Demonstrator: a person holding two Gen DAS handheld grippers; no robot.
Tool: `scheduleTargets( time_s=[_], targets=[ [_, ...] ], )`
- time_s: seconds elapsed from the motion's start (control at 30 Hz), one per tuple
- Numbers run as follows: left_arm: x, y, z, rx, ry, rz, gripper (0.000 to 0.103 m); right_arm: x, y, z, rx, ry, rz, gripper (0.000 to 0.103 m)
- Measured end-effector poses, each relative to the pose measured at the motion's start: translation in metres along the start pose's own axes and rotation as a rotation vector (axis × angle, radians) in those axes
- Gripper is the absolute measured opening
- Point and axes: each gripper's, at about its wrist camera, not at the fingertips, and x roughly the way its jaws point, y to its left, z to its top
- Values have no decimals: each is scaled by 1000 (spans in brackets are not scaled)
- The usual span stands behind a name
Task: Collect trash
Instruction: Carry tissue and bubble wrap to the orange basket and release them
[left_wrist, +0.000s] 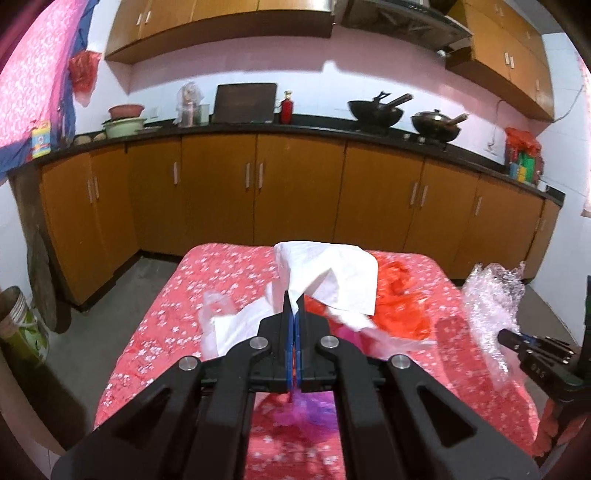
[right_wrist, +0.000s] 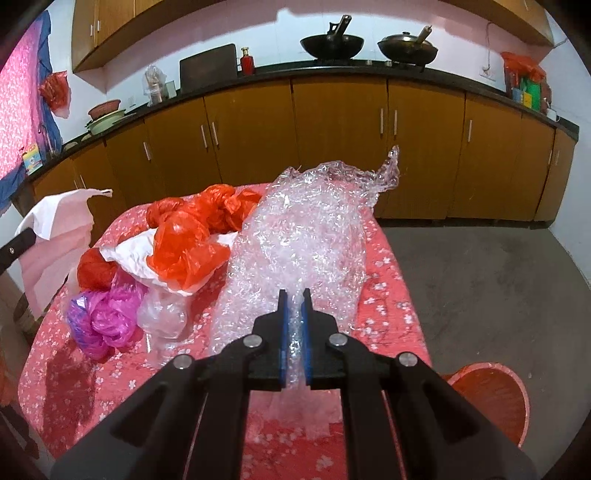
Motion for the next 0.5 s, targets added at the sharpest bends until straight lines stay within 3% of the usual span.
scheduleTargets(
  time_s=[0.5],
  targets=[
    [-14,-88,6,59,3,-231,0,-37,-63,-14,61,-48,-77,8]
  ],
)
